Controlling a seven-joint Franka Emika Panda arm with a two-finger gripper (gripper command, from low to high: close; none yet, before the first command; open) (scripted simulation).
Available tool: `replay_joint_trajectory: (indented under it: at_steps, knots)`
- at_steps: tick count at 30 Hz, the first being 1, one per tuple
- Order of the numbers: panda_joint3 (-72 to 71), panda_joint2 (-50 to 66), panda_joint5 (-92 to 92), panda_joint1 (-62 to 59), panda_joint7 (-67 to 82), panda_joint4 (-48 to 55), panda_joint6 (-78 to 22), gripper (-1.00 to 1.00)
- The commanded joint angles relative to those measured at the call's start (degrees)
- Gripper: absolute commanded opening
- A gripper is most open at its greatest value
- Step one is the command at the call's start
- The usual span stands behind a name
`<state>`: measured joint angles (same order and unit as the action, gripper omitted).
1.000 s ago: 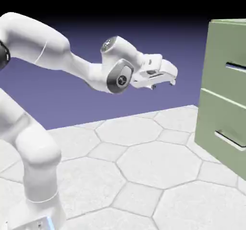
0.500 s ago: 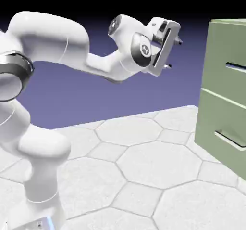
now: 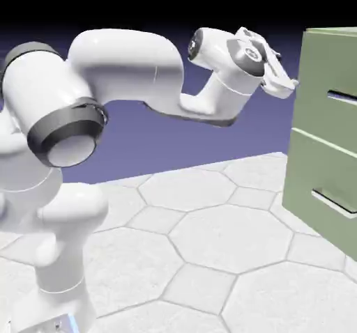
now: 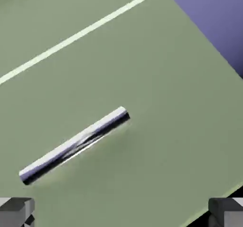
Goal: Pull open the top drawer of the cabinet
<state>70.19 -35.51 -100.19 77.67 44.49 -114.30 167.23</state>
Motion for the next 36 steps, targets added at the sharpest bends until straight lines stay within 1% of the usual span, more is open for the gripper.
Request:
replay_joint_trajectory:
  at_steps: [1, 24, 26, 34, 35, 36]
  knots:
    - [1.75, -0.07, -2.50, 1.92, 2.17, 1.16, -0.17, 0.00]
    - [41.90, -1.70, -59.81, 45.96, 51.90, 27.88, -4.05, 0.00]
    - [42.62, -1.73, -60.84, 46.75, 52.80, 28.36, -4.11, 0.00]
    - [50.35, -10.00, -54.99, 59.04, 62.92, 44.39, 0.34, 0.00]
    - [50.35, -10.00, -54.99, 59.04, 62.92, 44.39, 0.34, -1.00]
    - [50.35, -10.00, -54.99, 59.04, 62.92, 44.39, 0.34, -1.00]
